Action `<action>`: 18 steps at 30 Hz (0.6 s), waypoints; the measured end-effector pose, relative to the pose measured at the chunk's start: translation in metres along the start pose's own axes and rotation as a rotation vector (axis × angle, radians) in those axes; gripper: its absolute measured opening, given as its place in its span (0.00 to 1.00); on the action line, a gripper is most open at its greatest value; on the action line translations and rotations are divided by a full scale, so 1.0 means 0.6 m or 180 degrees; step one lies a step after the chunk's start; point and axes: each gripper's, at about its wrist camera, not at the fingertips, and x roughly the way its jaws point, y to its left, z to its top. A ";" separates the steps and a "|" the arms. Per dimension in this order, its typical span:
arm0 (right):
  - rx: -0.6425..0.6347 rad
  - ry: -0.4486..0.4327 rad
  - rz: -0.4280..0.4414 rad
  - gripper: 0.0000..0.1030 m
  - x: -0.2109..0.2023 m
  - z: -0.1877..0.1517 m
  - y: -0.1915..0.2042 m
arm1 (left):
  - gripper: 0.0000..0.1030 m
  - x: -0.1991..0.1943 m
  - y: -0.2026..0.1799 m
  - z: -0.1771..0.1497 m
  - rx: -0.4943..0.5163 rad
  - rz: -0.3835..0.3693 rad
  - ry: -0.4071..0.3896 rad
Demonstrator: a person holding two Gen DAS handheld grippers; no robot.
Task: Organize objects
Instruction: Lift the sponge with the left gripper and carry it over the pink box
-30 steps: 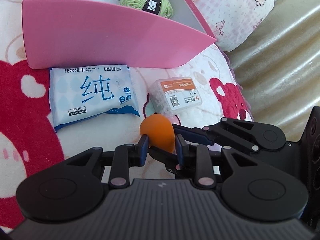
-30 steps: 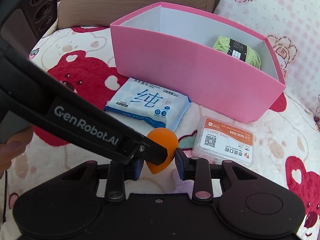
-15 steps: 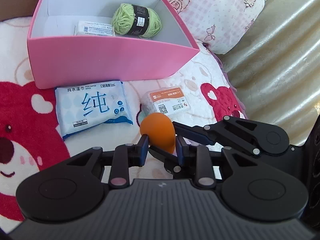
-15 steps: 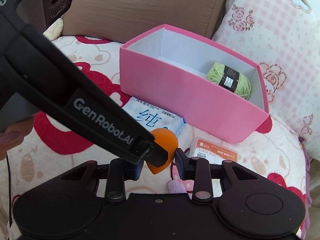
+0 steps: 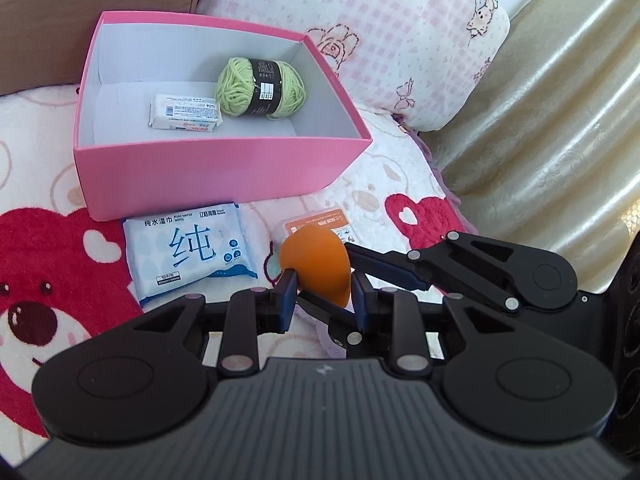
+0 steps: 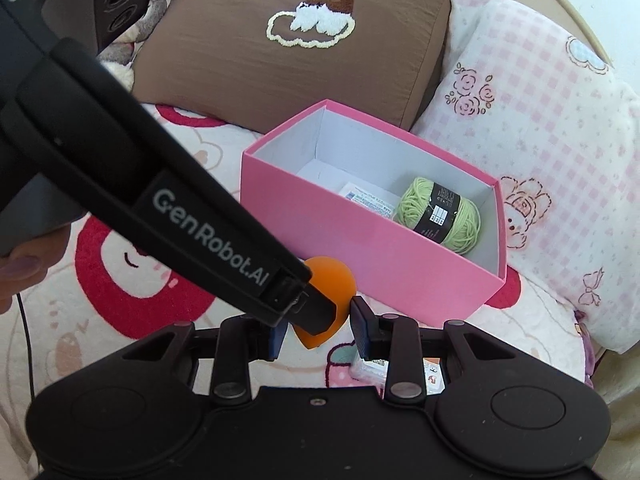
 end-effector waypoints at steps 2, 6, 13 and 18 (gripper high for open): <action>0.0040 -0.0024 0.0027 0.37 -0.006 0.003 -0.002 | 0.26 -0.007 -0.003 0.002 -0.0002 0.0008 -0.0022; 0.0048 -0.0070 0.0062 0.37 -0.014 0.011 -0.002 | 0.26 -0.023 -0.013 0.007 0.0029 0.0044 -0.0073; 0.0053 -0.0165 0.0122 0.37 -0.022 0.024 -0.012 | 0.26 -0.045 -0.021 0.021 -0.0027 0.0017 -0.0178; 0.0067 -0.0209 0.0137 0.37 -0.022 0.037 -0.022 | 0.26 -0.053 -0.028 0.036 -0.0027 0.0038 -0.0260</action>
